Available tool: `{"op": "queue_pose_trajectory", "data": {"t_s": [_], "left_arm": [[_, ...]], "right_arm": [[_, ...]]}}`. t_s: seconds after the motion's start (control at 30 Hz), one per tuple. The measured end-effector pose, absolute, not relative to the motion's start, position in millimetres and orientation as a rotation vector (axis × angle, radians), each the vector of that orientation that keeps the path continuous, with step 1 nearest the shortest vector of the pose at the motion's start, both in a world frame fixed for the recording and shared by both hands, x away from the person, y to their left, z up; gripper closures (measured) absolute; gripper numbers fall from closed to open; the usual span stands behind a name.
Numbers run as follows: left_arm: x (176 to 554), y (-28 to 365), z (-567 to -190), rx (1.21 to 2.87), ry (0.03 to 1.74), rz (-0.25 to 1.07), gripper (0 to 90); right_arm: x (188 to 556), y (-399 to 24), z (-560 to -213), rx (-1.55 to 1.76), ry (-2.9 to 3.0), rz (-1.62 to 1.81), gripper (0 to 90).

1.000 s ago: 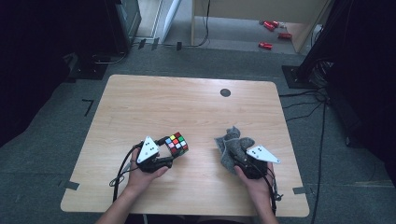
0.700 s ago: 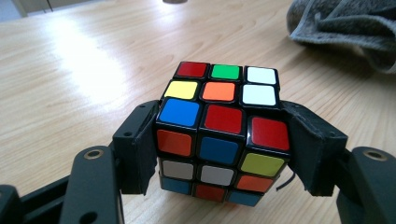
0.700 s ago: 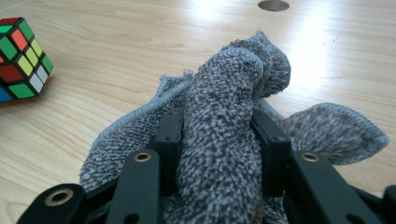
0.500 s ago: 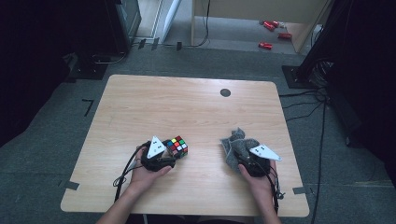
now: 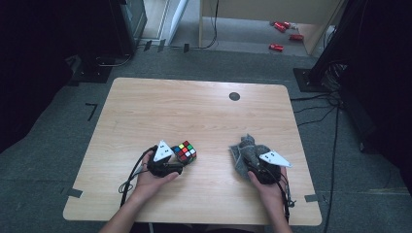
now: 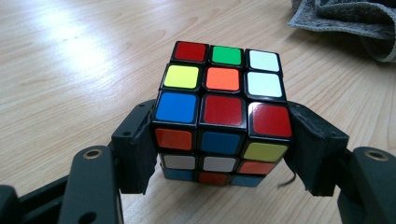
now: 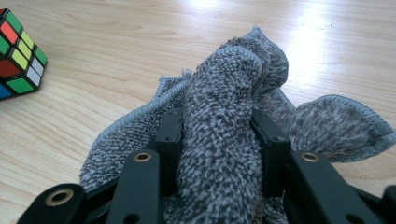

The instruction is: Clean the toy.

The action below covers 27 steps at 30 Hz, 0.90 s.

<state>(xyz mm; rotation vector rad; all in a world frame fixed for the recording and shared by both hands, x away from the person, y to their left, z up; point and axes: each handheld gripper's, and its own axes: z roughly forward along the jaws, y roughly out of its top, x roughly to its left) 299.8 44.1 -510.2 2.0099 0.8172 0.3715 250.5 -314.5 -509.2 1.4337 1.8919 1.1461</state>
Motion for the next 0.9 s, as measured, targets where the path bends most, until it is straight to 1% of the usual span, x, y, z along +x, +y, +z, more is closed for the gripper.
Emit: {"op": "queue_pose_trajectory", "data": {"t_s": [0.07,0.13,0.2,0.23,0.3,0.33,0.37,0.5,0.63,0.67,0.73,0.77,0.83,0.9], "left_arm": [[300.9,40.2,-513.0,2.055,0.845,0.367,32.3],[301.7,34.9,-515.6,2.114,0.855,0.371,28.5],[300.0,30.4,-515.5,2.131,0.847,0.402,24.4],[300.3,29.2,-515.8,2.132,0.854,0.411,23.7],[302.4,28.5,-516.6,2.135,0.892,0.425,25.2],[303.2,29.1,-516.6,2.133,0.898,0.412,27.7],[303.2,29.0,-516.6,2.135,0.899,0.416,32.3],[303.8,27.7,-516.7,2.136,0.905,0.42,34.2],[304.9,27.7,-516.6,2.122,0.943,0.438,33.8],[304.6,28.9,-516.1,2.117,0.929,0.424,32.8],[304.6,31.4,-514.4,2.112,0.926,0.399,20.6],[305.0,34.1,-513.1,2.101,0.934,0.382,17.5],[305.0,37.7,-510.8,2.088,0.95,0.371,13.7],[303.7,41.1,-507.6,2.084,0.963,0.365,13.7]], "right_arm": [[250.8,-314.5,-510.1,1.437,1.898,1.143,61.1],[251.0,-314.6,-510.8,1.439,1.9,1.142,61.0],[251.4,-314.7,-511.5,1.439,1.903,1.141,61.0],[251.5,-314.8,-511.7,1.441,1.904,1.141,61.0],[251.9,-315.1,-512.1,1.442,1.905,1.14,61.0],[252.0,-315.2,-512.4,1.443,1.905,1.141,61.0],[252.1,-315.2,-512.5,1.443,1.906,1.141,61.0],[252.4,-315.3,-513.5,1.445,1.909,1.139,61.0],[254.0,-315.3,-516.2,1.451,1.919,1.13,61.0],[254.5,-315.0,-517.1,1.457,1.923,1.127,60.9],[255.9,-314.9,-518.2,1.459,1.937,1.123,59.6],[256.2,-315.0,-518.2,1.458,1.944,1.124,57.7],[257.0,-315.3,-518.6,1.449,1.967,1.124,47.4],[257.0,-315.4,-518.0,1.441,1.982,1.119,32.2]]}}
